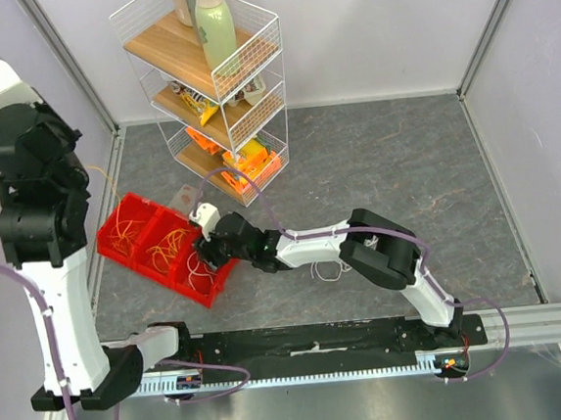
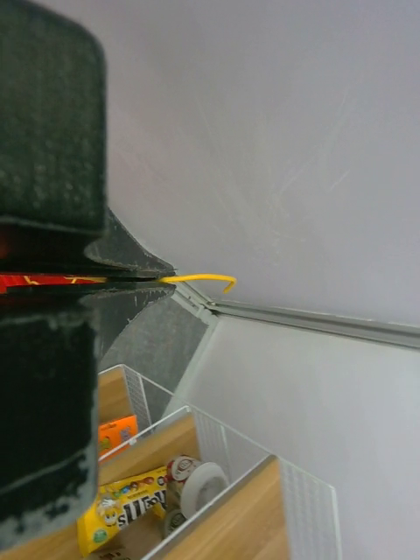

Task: Untangle the cables

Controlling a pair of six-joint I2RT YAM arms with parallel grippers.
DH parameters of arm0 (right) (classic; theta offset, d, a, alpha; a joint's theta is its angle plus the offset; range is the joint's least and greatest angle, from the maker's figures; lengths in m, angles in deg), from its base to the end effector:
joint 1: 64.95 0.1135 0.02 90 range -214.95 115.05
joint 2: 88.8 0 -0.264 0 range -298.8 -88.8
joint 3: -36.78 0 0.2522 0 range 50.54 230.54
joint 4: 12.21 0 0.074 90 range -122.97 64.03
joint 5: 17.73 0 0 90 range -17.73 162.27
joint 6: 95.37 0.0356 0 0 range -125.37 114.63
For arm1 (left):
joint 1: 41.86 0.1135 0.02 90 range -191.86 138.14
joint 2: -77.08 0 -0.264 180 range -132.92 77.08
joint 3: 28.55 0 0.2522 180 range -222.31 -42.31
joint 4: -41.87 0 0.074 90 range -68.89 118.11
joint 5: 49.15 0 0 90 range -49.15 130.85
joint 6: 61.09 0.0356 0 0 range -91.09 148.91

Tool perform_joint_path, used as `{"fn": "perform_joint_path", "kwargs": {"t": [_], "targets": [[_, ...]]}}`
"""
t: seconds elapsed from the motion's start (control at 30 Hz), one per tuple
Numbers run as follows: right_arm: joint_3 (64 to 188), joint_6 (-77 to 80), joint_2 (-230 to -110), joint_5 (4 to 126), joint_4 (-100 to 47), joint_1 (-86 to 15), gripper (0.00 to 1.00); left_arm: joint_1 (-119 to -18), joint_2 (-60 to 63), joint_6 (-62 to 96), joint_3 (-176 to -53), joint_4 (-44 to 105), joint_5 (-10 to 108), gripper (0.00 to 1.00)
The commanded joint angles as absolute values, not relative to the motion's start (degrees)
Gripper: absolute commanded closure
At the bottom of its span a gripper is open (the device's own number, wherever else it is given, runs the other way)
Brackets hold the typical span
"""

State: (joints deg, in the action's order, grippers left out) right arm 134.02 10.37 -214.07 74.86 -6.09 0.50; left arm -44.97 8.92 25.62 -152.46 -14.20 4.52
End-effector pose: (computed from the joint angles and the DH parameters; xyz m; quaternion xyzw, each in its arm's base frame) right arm 0.2078 0.4511 0.1696 -0.3367 0.7570 0.3500 0.4372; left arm 0.1673 0.0120 0.5664 -0.2209 0.6734 0.1833 0.6813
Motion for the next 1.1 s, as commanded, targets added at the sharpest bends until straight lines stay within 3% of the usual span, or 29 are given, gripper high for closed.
{"fn": "perform_joint_path", "kwargs": {"t": [0.0, 0.27, 0.3, 0.5, 0.73, 0.87, 1.0, 1.03, 1.07], "targets": [[130.4, 8.7, -207.0, 73.3, -11.6, 0.3, 0.38, -44.8, 7.8, 24.5, -157.4, -22.1, 1.9, 0.98], [130.1, 6.8, -195.6, 63.4, -7.9, 0.7, 0.02, -44.8, 15.1, 15.3, -143.1, -26.8, 9.8, 0.98], [130.6, 6.8, -194.9, 62.8, -6.5, 0.7, 0.02, -44.8, 16.2, 14.1, -141.7, -26.8, 12.0, 0.98], [139.2, 5.4, -202.5, 61.3, 2.5, 0.9, 0.02, -44.8, 19.3, 10.5, -141.5, -26.7, 20.6, 0.98], [153.7, -0.4, -214.7, 75.3, -0.2, 1.4, 0.02, -44.9, 20.7, 11.1, -144.5, -29.6, 22.5, 0.98], [159.2, -1.5, -219.0, 73.8, 0.0, 1.2, 0.03, -44.8, 21.8, 10.9, -143.0, -29.5, 24.0, 0.98], [164.2, 0.1, -222.2, 73.9, 1.1, 1.2, 0.18, -44.8, 21.8, 11.1, -142.4, -29.0, 24.5, 0.98], [164.8, 0.4, -222.6, 74.0, 1.9, 1.2, 0.24, -44.8, 21.9, 11.2, -142.2, -28.9, 24.6, 0.98], [165.8, 0.7, -222.9, 74.5, 2.2, 1.2, 0.37, -44.8, 21.6, 11.6, -142.2, -28.6, 24.9, 0.98]]}}
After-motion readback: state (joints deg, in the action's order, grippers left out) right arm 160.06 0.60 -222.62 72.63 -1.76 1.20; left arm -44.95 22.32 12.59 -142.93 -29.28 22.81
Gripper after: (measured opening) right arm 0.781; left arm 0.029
